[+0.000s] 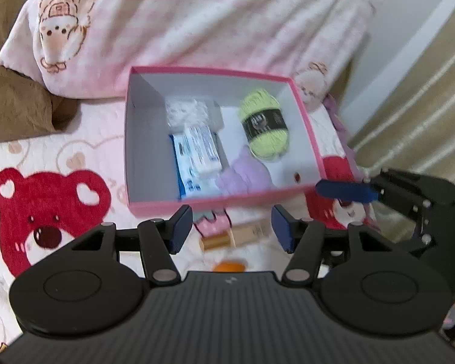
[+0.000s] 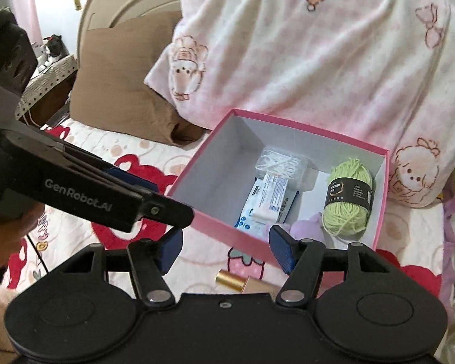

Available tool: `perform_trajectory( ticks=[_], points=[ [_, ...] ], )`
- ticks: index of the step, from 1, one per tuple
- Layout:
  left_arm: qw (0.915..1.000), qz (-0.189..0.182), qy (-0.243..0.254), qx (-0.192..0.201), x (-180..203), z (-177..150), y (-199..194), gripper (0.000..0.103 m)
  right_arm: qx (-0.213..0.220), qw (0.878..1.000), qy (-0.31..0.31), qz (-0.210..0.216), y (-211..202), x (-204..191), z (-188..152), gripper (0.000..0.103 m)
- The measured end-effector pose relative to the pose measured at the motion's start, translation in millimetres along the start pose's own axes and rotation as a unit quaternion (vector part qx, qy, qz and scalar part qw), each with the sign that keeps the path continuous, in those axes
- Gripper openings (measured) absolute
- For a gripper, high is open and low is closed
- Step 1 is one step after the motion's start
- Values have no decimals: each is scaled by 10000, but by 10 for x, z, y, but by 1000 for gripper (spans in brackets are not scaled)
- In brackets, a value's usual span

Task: Organize objects
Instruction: 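Move the left tool down to the orange makeup sponge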

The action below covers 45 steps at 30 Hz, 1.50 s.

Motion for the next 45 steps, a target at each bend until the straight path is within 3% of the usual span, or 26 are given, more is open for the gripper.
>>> perform_trajectory(
  ticks=[8,14,21,29,37,42,45],
  points=[
    [9997,-111,198,77,127,-421,-65,58,-11,9999,-105,19,-177,-156,-366,70],
    [9997,132,151,109,151,-684,71,58,-68,9996,-227,154,-160,-331,-626,70],
    [9999,-10,86,107,122,-883,274,58,-328,9988,-149,344,-44,-382,-896,70],
    [9998,-194,70,73,24,-1018,620,58,-430,9977,-180,497,327,-371,-1093,71],
    [9980,-382,391,330,-14,-1036,808,58,-613,9968,-115,499,758,-439,-1173,71],
    [9972,-39,611,429,-52,-1017,989,57,-481,9977,217,431,1059,-336,-1187,71],
    [9983,-167,500,261,-92,-1049,1161,56,-459,9968,511,420,1178,-238,-1211,71]
  ],
)
Point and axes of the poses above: each gripper's, at about its wrist camera, not at the fingertips, and y roughly the way its jaws point, x to its right, z to its top, the point moved 10 cm from there along y, roughly the way its jaws point, and after that the axes turned 15 degrees about -x, right-handed, at the moved point
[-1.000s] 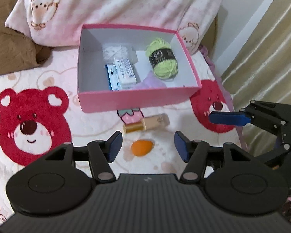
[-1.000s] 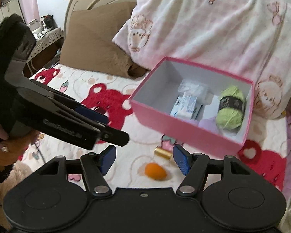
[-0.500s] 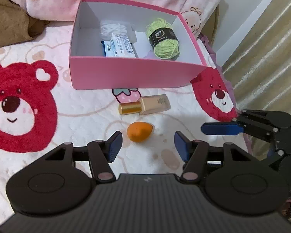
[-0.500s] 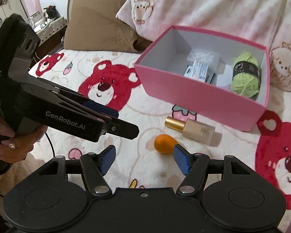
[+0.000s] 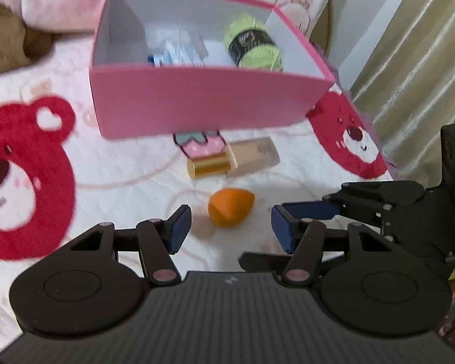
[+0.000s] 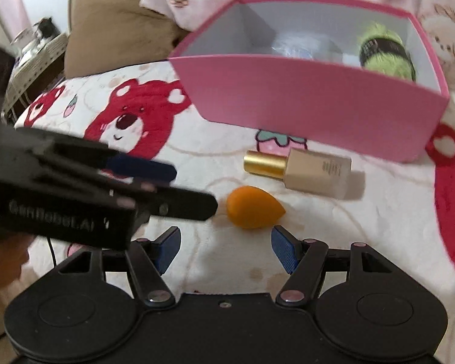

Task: Organize objects
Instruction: 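Move the left tool down to the orange makeup sponge, then close the left tool on the orange sponge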

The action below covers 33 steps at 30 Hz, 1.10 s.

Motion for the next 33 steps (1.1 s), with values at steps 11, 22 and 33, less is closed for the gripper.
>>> perform_trajectory(
  ticks=[11,22,33],
  points=[
    [9997,-38,-132,200,-44,113,470,50,341,9989,-18,-309,345,200,114,72],
    [9977,-496,-213,408,-49,184,507,35,565,9972,-260,-423,241,239,159,50],
    [9963,-466,-10,720,132,137,69,35,953,9919,-577,-611,-178,34,148,50]
  ],
)
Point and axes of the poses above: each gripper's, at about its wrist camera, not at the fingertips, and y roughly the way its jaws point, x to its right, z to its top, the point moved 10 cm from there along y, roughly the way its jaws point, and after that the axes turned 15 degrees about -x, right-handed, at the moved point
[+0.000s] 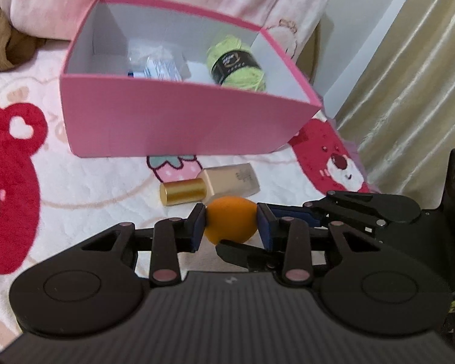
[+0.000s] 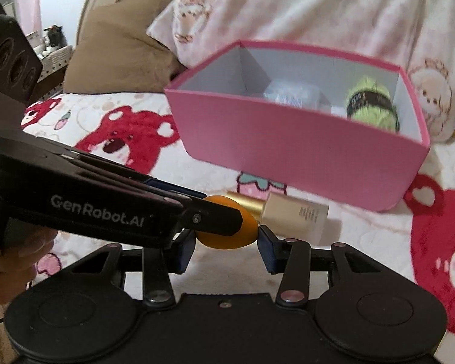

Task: Organize objects
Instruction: 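Close the left tool on the orange sponge, then lift the sponge with the left tool and carry it into the pink box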

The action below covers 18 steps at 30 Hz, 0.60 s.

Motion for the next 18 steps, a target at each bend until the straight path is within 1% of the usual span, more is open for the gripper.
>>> perform_trajectory(
  ticks=[2,4,5,7,10,12,18],
  points=[
    [10000,-19,17,81,19,-8,-98,35,60,9999,-134,-43,-88,-50,25,50],
    [10000,-41,56,4,61,-20,-191,35,57,9994,-319,-128,-174,-118,37,50],
    [9998,4,176,-6,96,-19,-246,35,88,9989,-430,-183,-232,-155,43,50],
    [9998,-35,217,-16,155,-13,-363,35,179,9976,-613,-251,-364,-209,59,50],
    [9996,-64,265,-5,246,9,-497,35,250,9970,-689,-252,-534,-222,104,50],
    [9994,-20,335,16,317,36,-569,35,281,9959,-807,-308,-635,-228,144,50],
    [9993,87,373,8,475,279,-770,35,401,9924,-1043,-507,-890,-205,363,51]
  ],
)
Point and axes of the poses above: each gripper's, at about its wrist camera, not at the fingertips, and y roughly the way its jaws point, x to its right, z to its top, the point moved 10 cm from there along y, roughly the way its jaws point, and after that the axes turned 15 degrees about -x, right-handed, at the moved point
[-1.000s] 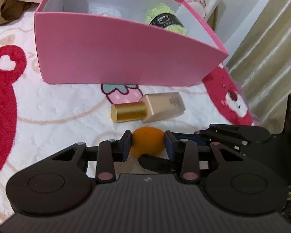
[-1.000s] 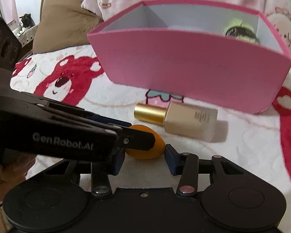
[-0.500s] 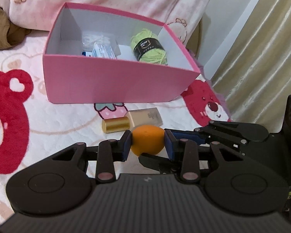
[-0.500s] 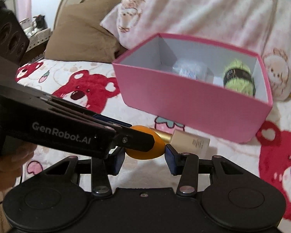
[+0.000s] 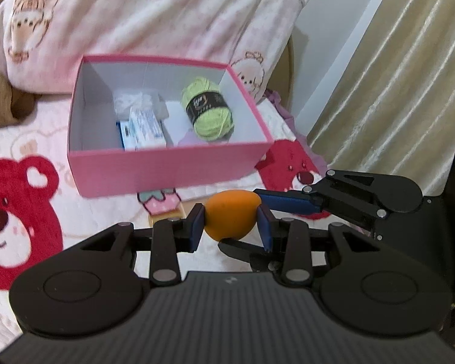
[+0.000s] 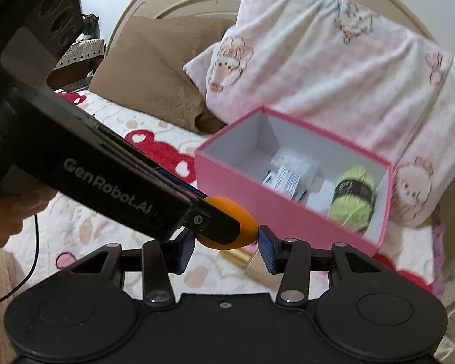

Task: Organize objects
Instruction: 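Lift the sponge with the left tool and carry it into the pink box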

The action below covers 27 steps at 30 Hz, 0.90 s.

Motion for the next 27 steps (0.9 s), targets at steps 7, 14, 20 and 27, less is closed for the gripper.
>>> perform_trajectory(
  ticks=[7,14,20,27],
  points=[
    [9997,163,-132,108,-78,419,-151,35,358,9992,10,157,-31,241,361,52],
    [9992,141,-312,194,-234,901,46,36,175,9978,462,448,252,735,684,53],
    [9980,22,-618,101,-461,1150,565,36,-287,9966,601,481,750,1104,734,53],
    [9955,-31,-943,-21,-675,1338,1086,36,-752,9945,609,396,1260,1369,752,52]
  ],
)
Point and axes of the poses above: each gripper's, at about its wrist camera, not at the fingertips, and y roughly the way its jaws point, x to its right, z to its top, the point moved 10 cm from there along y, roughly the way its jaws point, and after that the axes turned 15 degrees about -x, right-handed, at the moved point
